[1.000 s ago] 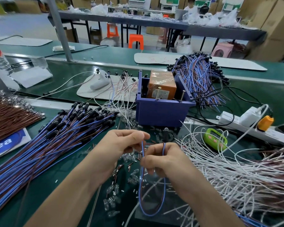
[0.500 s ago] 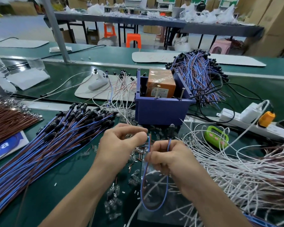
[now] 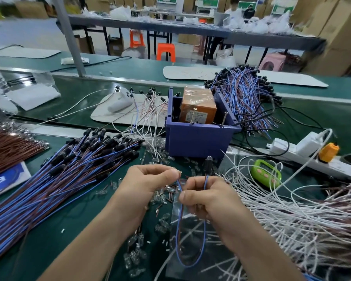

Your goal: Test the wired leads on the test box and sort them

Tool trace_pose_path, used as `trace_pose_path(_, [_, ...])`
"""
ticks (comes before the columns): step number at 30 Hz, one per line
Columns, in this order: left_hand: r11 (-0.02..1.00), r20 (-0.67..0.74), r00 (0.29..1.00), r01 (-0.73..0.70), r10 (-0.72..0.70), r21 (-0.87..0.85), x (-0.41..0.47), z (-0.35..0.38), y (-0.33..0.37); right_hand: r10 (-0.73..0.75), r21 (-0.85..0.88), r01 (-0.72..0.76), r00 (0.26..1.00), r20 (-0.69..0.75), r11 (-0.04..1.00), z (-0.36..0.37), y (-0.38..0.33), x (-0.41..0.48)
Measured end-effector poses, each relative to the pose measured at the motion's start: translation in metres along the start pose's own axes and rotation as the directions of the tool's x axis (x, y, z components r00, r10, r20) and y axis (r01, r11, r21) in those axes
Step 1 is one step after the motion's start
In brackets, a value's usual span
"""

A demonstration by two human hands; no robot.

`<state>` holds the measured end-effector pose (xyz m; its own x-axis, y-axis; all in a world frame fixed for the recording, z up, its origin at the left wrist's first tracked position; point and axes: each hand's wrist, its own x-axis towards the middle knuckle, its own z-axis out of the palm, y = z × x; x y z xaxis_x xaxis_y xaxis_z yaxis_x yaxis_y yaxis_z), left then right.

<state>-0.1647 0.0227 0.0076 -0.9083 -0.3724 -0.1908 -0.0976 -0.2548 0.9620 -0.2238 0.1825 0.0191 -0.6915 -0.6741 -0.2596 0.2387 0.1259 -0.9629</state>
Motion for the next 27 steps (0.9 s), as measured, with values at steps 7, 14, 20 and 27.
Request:
trace_pose_path(7, [0.997,-0.043,0.999,-0.019,0.016,-0.079,0.008,-0.010,0.000,-0.018,-0.078,0.009,0.994,-0.112,0.997,0.004,0.003,0.001])
trace_pose_path(14, [0.989,-0.143,0.990,-0.006,-0.015,-0.147,0.008,-0.006,-0.004,-0.024,-0.048,0.018,0.992,-0.123,0.999,0.005,0.004,0.000])
trace_pose_path(20, [0.994,-0.225,0.972,-0.088,0.070,-0.068,0.006,-0.010,-0.004,-0.085,-0.006,0.085,0.980,-0.179,0.996,0.003,0.005,0.000])
trace_pose_path(27, [0.997,0.055,0.996,-0.068,0.066,0.024,-0.003,0.013,-0.013,-0.190,-0.091,0.174,0.959,-0.209,0.980,0.002,0.008,0.003])
